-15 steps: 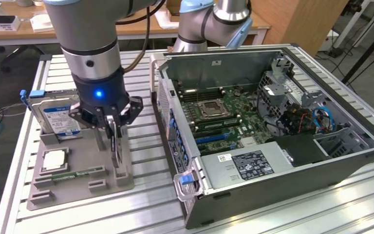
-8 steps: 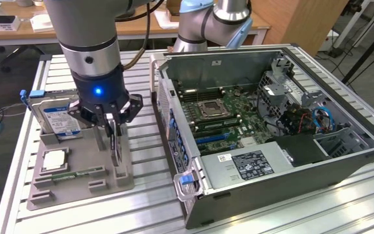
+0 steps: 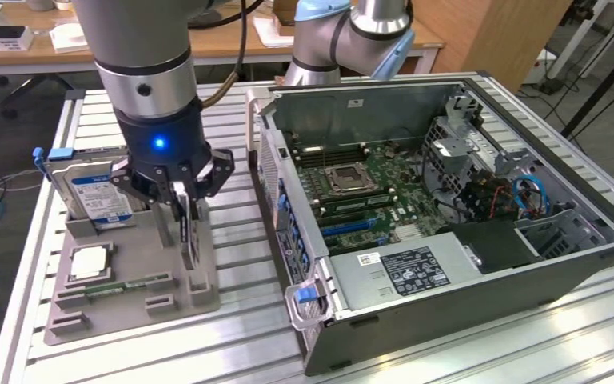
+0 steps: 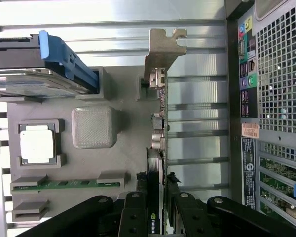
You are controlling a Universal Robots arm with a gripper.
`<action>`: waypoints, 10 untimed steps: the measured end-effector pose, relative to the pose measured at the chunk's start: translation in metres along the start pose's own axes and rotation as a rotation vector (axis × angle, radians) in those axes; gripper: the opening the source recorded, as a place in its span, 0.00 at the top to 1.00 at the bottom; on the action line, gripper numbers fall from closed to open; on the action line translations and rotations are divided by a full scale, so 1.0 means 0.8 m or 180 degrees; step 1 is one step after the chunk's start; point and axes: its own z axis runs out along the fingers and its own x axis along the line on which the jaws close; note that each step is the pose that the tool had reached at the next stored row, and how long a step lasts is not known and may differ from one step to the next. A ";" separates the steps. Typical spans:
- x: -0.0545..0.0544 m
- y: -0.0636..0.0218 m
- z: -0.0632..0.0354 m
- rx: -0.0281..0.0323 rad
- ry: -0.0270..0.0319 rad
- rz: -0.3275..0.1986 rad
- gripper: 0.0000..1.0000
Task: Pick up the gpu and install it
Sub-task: 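Pick up the gpu and move the gpu toward the slot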
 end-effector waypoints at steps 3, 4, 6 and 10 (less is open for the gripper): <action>0.000 0.000 -0.003 0.0000 0.0000 0.0000 0.74; 0.000 0.000 -0.003 0.0000 0.0000 0.0000 0.74; 0.000 0.000 -0.003 0.0000 0.0000 0.0000 0.74; 0.000 0.000 -0.003 0.0000 0.0000 0.0000 0.74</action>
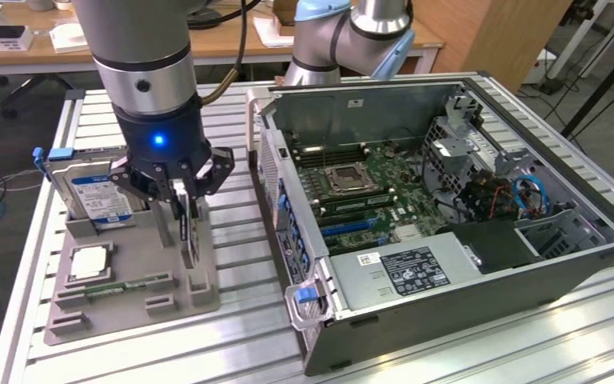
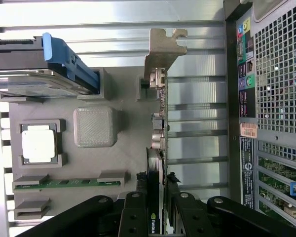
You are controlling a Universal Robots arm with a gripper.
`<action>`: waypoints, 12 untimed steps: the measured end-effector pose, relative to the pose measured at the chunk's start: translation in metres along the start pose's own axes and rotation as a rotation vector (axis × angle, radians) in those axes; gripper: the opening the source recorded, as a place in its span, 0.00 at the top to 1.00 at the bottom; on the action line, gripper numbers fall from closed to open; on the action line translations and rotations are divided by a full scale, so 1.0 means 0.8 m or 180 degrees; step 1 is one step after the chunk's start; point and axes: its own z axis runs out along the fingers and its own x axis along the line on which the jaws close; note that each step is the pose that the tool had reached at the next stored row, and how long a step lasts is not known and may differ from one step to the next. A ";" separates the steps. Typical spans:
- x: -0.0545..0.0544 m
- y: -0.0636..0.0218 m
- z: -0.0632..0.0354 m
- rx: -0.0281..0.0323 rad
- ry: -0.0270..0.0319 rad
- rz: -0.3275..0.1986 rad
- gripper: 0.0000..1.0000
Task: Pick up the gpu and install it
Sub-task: 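Pick up the gpu and move the gpu toward the slot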
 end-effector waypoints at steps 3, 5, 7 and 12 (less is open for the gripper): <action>0.000 0.000 0.000 0.0000 0.0000 0.0000 0.74; 0.000 0.000 0.000 0.0000 0.0000 0.0000 0.74; 0.000 0.000 0.000 0.0000 0.0000 0.0000 0.74; 0.000 0.000 -0.006 0.0001 0.0003 0.0000 0.74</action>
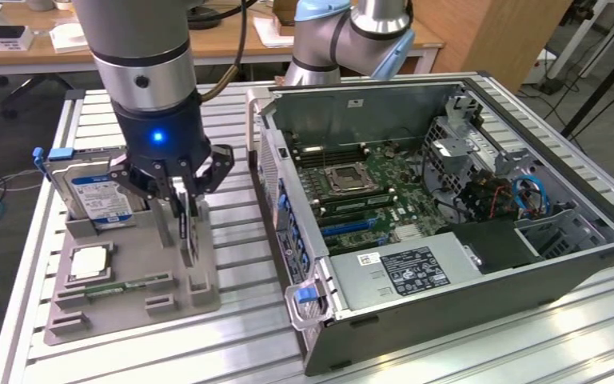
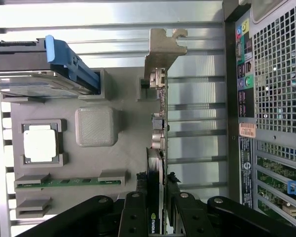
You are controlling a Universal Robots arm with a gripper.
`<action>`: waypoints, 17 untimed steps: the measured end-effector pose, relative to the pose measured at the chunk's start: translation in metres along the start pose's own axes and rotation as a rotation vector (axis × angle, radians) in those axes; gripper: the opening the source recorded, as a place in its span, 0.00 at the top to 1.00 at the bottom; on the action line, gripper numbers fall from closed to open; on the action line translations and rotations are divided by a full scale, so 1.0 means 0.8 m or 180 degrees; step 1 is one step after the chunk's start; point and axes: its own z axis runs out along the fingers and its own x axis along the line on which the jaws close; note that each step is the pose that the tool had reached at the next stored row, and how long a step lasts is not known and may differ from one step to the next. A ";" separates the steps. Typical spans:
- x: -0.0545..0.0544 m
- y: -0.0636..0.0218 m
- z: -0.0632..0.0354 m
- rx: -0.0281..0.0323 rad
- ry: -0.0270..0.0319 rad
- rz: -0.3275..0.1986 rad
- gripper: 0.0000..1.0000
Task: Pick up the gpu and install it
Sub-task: 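Pick up the gpu and move the gpu toward the slot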
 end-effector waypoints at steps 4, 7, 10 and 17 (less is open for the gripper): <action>0.000 0.000 -0.007 0.0000 0.0001 0.0000 0.74; 0.000 0.001 -0.013 0.0000 0.0004 0.0000 0.74; 0.000 0.001 -0.019 0.0000 0.0005 0.0000 0.74; -0.001 0.001 -0.035 0.0000 0.0009 0.0000 0.74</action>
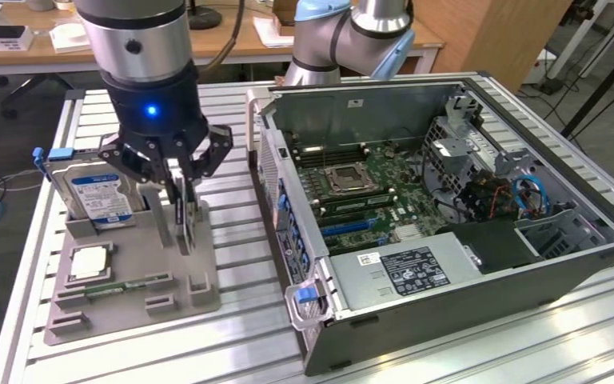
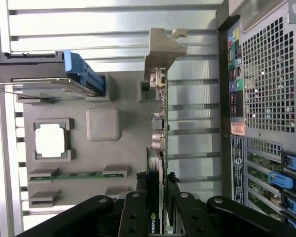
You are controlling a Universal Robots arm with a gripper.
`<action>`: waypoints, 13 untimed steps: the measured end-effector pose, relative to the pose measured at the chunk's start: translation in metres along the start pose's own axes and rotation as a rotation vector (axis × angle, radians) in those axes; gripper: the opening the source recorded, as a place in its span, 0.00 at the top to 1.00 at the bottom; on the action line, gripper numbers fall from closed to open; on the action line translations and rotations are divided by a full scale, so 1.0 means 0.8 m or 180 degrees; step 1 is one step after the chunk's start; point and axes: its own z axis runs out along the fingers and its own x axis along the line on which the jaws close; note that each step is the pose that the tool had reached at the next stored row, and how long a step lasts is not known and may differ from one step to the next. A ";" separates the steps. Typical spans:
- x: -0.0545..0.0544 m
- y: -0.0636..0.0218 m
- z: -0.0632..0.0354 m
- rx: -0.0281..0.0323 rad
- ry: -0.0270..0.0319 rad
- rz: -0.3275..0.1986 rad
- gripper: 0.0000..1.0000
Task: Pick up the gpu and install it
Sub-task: 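Pick up the gpu and move the gpu toward the slot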
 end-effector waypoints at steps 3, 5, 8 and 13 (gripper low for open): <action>0.000 0.000 -0.005 0.0000 0.0002 0.0000 0.74; 0.000 0.000 -0.009 0.0000 0.0003 0.0000 0.74; 0.000 0.001 -0.015 0.0001 0.0006 0.0000 0.74; 0.000 0.001 -0.025 0.0002 0.0011 0.0000 0.74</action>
